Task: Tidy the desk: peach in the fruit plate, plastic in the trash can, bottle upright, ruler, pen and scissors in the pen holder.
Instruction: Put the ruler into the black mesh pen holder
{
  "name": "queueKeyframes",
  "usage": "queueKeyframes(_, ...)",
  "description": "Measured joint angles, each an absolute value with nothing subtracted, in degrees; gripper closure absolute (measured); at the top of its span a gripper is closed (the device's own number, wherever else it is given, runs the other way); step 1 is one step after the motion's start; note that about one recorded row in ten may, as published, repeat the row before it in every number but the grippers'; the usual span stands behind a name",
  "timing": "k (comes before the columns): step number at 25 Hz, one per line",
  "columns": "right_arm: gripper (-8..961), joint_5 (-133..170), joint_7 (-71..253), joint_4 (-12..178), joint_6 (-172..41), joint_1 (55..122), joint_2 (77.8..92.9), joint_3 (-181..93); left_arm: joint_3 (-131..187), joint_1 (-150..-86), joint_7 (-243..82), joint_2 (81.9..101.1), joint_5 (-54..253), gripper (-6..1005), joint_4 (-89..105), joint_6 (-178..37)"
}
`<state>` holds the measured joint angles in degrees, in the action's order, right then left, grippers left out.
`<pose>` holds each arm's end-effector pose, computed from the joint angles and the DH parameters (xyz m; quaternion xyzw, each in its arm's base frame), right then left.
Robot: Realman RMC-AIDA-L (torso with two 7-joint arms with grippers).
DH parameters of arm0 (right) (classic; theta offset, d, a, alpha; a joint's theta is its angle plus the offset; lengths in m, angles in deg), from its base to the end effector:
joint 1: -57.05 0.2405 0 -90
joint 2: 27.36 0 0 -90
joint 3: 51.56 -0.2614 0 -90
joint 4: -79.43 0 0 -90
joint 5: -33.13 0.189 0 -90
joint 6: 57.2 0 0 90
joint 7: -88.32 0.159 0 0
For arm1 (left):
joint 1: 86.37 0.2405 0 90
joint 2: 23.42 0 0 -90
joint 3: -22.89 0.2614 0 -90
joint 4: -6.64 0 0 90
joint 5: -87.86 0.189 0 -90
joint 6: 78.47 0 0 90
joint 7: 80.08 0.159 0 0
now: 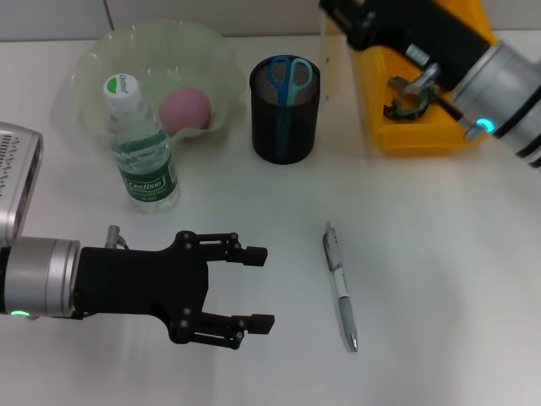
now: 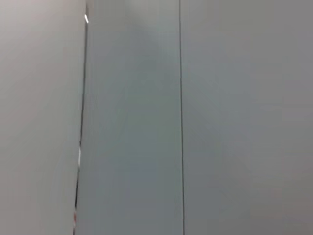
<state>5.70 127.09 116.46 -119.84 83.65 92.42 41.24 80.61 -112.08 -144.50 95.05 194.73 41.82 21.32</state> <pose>0.1583 0.3638 -0.0231 -0.8147 0.0780 0.4520 0.3549 -0.2357 0.2551 -0.0448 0.9639 0.0731 0.2556 0.0145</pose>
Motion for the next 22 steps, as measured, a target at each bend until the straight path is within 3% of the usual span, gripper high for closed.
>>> queueKeyframes(4,554,10.52,123.76,113.37,-124.05,85.54,92.45,40.19,80.68,-112.15,-144.03,95.08,194.72,197,41.76,21.19)
queueKeyframes(13,551,16.3,121.98,97.52,-123.81,99.14,92.31,41.08,80.8,-112.0,-142.73,95.25,194.7,197,41.53,21.1)
queueKeyframes(22,548,16.26,124.75,96.73,-113.06,103.57,92.41,46.19,80.8,-111.67,-142.15,95.16,194.64,197,41.53,21.09)
